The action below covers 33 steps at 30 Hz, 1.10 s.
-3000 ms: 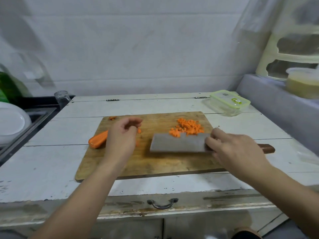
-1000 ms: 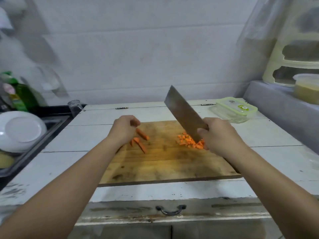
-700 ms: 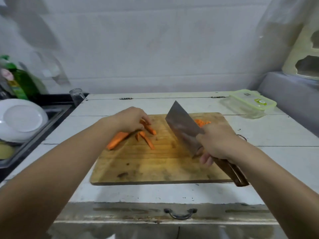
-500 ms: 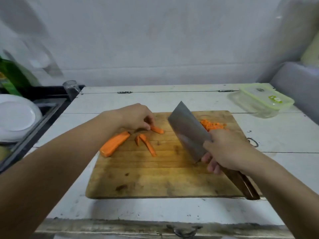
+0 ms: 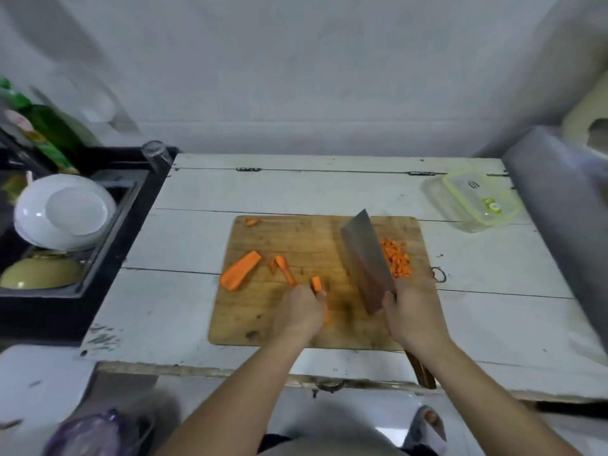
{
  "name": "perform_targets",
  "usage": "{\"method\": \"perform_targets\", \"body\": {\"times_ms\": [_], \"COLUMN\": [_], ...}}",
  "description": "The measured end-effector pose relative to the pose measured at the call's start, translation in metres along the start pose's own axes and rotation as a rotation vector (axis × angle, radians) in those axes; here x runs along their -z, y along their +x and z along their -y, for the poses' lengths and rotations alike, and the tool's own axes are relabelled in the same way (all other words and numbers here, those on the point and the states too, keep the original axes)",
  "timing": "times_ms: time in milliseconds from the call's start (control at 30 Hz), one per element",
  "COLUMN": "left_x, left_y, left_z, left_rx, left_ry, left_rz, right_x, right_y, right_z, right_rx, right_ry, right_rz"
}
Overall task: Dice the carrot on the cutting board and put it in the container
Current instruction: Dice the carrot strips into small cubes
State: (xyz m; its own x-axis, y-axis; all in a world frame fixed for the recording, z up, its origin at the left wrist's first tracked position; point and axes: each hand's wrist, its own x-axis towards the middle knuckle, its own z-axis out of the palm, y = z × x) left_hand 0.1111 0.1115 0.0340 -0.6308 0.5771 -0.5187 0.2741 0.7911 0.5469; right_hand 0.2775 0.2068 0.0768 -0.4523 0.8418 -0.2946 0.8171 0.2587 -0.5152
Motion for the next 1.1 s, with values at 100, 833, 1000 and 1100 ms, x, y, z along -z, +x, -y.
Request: {"method": "perform_targets", "body": {"times_ms": [100,833,1000,1100], "left_x": [0.006,-0.038,-0.036,-0.037], "left_y": [0.001,-0.013,-0.011,-0.007], "left_z": [0.015,0.065,0.064,0.058], "left_rx": [0.06,-0.874,-0.829,-0.833], "left_ry": [0.033,0.348,0.336,0.304], "left_rz": [0.061,-0.409,-0.474,-0.473], "right_x": [-0.007,0.0,-0.002,0.0], "right_y": [-0.018,-0.016,-0.017,-0.015], "right_z": [-0.001,-0.009,-0.009,-0.006], "right_rx": [0.028,0.427,0.361,0.351], "right_ry": [-0.071,-0.346,-0.32,-0.314], "right_rz": [-0.018,0.017,-0.009,0.038]}}
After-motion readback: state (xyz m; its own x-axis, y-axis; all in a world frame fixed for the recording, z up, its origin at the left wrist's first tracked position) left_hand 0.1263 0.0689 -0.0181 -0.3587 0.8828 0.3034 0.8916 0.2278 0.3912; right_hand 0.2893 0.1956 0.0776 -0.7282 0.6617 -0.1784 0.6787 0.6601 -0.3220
